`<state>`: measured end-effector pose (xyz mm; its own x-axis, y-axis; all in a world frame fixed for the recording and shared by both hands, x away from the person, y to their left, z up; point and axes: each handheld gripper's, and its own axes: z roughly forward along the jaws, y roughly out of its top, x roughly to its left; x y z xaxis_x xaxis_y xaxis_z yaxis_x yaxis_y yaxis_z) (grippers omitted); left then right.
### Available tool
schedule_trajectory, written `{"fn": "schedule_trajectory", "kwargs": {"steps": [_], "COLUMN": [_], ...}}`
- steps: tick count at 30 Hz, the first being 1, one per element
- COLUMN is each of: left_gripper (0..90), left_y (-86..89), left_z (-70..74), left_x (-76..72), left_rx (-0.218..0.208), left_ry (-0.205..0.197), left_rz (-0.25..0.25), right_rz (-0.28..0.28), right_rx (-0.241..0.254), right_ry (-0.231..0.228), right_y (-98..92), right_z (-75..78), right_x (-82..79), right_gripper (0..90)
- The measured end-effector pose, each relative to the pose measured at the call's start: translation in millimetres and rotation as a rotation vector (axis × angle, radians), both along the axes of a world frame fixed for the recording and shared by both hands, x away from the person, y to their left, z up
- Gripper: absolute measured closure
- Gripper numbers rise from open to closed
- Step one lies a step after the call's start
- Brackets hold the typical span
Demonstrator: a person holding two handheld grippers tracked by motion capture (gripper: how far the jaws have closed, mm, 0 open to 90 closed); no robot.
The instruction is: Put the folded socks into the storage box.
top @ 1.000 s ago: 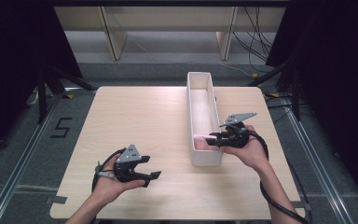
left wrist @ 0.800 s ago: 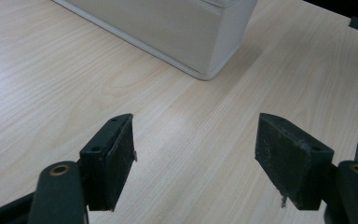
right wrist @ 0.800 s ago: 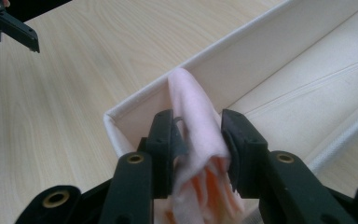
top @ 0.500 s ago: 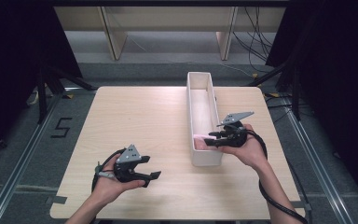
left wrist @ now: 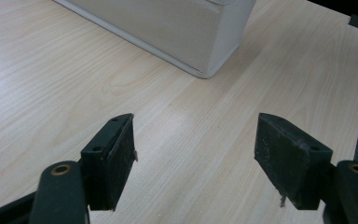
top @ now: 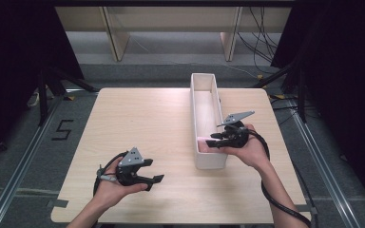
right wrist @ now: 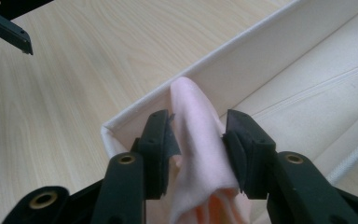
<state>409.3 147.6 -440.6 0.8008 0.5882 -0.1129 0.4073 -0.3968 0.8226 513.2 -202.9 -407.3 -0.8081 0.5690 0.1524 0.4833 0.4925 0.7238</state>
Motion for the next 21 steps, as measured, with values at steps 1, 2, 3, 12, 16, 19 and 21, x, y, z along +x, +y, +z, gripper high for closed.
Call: {"fn": "schedule_trajectory", "kwargs": {"steps": [1,2,3,12,16,19,21], "left_gripper": [28.5,28.5,28.5,28.5,28.6,28.6,28.6], "left_y": [0.0,-0.1,-0.2,-1.1,-1.2,-1.1,-0.6], "left_z": [-0.2,-0.4,-0.5,-1.5,-1.4,-1.4,-1.5], "left_x": [0.2,0.3,0.3,0.6,0.2,0.3,0.8], "left_rx": [-0.002,-0.002,-0.001,-0.004,-0.003,-0.006,0.002], "left_ry": [0.001,0.001,0.001,0.001,0.002,0.002,0.001], "left_rz": [-0.003,-0.003,-0.004,-0.003,-0.003,-0.001,-0.004], "right_rz": [-0.003,-0.003,0.002,0.013,0.021,0.037,0.035], "right_rx": [-0.004,-0.004,-0.004,-0.018,-0.021,-0.015,-0.010], "right_ry": [-0.001,0.002,0.007,0.033,0.028,-0.021,-0.034], "right_y": [0.0,0.1,0.0,-1.6,-3.2,-6.1,-8.2], "right_z": [0.4,0.3,0.3,1.9,3.9,4.5,5.9], "right_x": [-0.1,0.2,0.7,0.2,-0.8,0.0,-1.2], "right_gripper": [64.6,65.8,67.9,81.5,82.1,82.3,82.4]}}
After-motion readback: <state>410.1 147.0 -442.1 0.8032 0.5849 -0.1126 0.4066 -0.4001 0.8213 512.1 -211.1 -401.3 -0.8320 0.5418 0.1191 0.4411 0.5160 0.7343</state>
